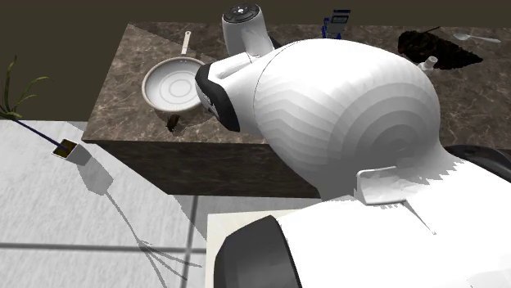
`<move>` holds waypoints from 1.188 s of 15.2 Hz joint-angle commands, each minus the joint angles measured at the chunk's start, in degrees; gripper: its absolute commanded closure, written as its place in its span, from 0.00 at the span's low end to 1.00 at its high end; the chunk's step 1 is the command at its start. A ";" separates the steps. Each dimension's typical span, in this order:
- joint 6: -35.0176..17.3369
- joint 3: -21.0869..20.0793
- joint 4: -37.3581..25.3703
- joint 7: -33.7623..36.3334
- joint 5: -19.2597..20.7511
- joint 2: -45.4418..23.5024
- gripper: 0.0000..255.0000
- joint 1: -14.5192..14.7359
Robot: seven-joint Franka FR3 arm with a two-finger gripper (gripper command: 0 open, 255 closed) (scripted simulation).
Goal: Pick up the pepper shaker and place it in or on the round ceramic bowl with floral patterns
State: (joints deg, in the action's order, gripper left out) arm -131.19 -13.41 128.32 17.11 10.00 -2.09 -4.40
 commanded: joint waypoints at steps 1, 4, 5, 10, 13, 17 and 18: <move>0.00 0.00 0.00 0.00 0.00 0.00 1.00 0.00; 0.00 0.00 0.00 0.00 0.00 0.00 1.00 0.00; 0.00 0.00 0.01 0.00 0.00 0.01 1.00 0.00; -0.01 0.00 0.00 0.01 0.00 -0.01 1.00 0.00; 2.17 -0.05 -0.94 -0.68 -0.71 1.33 1.00 0.00; 5.11 -0.07 -2.37 -1.51 -1.54 2.94 1.00 0.01; 5.84 -0.07 -2.76 -1.71 -1.73 3.31 1.00 0.02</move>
State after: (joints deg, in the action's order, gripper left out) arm -126.21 -13.47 126.02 15.61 8.48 0.81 -4.39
